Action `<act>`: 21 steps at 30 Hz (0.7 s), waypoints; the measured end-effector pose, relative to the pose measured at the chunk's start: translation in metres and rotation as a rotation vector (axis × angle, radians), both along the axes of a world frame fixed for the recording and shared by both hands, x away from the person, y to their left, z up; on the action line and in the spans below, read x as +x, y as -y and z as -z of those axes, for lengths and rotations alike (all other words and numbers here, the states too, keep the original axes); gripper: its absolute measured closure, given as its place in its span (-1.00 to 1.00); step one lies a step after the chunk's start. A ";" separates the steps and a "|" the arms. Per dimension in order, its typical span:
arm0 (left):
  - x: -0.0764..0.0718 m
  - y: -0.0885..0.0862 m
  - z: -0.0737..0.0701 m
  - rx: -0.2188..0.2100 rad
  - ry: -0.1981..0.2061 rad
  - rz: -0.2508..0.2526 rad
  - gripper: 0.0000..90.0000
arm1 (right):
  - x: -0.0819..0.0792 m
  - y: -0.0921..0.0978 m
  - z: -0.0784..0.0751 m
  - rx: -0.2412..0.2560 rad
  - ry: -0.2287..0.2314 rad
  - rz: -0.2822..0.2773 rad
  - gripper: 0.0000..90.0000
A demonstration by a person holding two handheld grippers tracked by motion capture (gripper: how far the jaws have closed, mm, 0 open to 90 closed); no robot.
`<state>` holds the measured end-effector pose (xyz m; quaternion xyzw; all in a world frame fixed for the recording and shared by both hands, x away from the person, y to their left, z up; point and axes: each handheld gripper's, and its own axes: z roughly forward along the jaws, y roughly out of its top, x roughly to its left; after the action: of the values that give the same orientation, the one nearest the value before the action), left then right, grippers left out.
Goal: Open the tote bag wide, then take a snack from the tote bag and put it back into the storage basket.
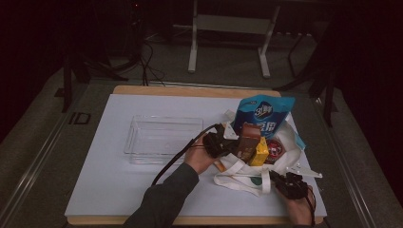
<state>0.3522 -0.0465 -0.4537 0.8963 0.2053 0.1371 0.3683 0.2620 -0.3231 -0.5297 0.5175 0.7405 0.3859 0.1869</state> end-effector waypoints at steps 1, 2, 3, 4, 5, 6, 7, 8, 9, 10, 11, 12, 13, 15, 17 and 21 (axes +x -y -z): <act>0.000 0.002 0.002 0.009 -0.007 0.002 0.87 | 0.000 0.000 0.000 0.002 -0.001 0.001 0.94; 0.001 0.004 0.004 0.012 -0.013 0.005 0.87 | 0.000 0.000 0.000 0.005 -0.002 0.000 0.94; 0.001 0.005 0.005 0.012 -0.016 0.007 0.87 | 0.000 0.000 0.000 0.007 -0.004 0.000 0.94; 0.000 0.007 0.007 0.017 -0.017 0.008 0.88 | 0.000 0.000 0.000 0.007 -0.004 0.000 0.94; 0.000 0.007 0.007 0.017 -0.017 0.008 0.89 | 0.000 0.000 0.000 0.007 -0.004 0.000 0.94; 0.000 0.007 0.007 0.024 -0.016 0.008 0.89 | 0.000 0.001 0.000 0.006 -0.002 -0.001 0.94; 0.000 0.006 0.008 0.019 -0.023 0.009 0.89 | 0.000 0.001 0.000 0.006 -0.002 -0.002 0.94; 0.001 0.006 0.009 0.017 -0.027 0.011 0.88 | 0.000 0.001 0.000 0.006 -0.002 -0.003 0.94; 0.001 0.005 0.009 0.020 -0.029 0.014 0.85 | 0.000 0.001 0.000 0.007 -0.002 -0.003 0.94; 0.001 0.005 0.009 0.021 -0.028 0.015 0.82 | 0.000 0.001 0.000 0.007 -0.001 -0.003 0.93; 0.002 0.004 0.009 0.022 -0.025 0.015 0.77 | 0.000 0.001 0.000 0.009 -0.001 -0.004 0.94; 0.002 0.003 0.009 0.017 -0.027 0.018 0.72 | 0.000 0.001 0.000 0.010 0.000 -0.005 0.93; 0.003 0.002 0.008 0.015 -0.029 0.021 0.68 | 0.000 0.001 0.000 0.011 -0.001 -0.006 0.93; 0.004 0.000 0.007 0.011 -0.030 0.026 0.59 | 0.000 0.002 0.000 0.011 -0.001 -0.010 0.93; 0.004 -0.001 0.006 0.011 -0.034 0.031 0.52 | 0.000 0.002 0.001 0.016 -0.001 -0.010 0.93; 0.003 -0.003 0.002 0.014 -0.031 0.042 0.42 | 0.000 0.002 0.000 0.011 0.000 -0.012 0.93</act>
<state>0.3551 -0.0438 -0.4560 0.9050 0.1914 0.1167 0.3615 0.2624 -0.3250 -0.5302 0.5143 0.7414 0.3910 0.1815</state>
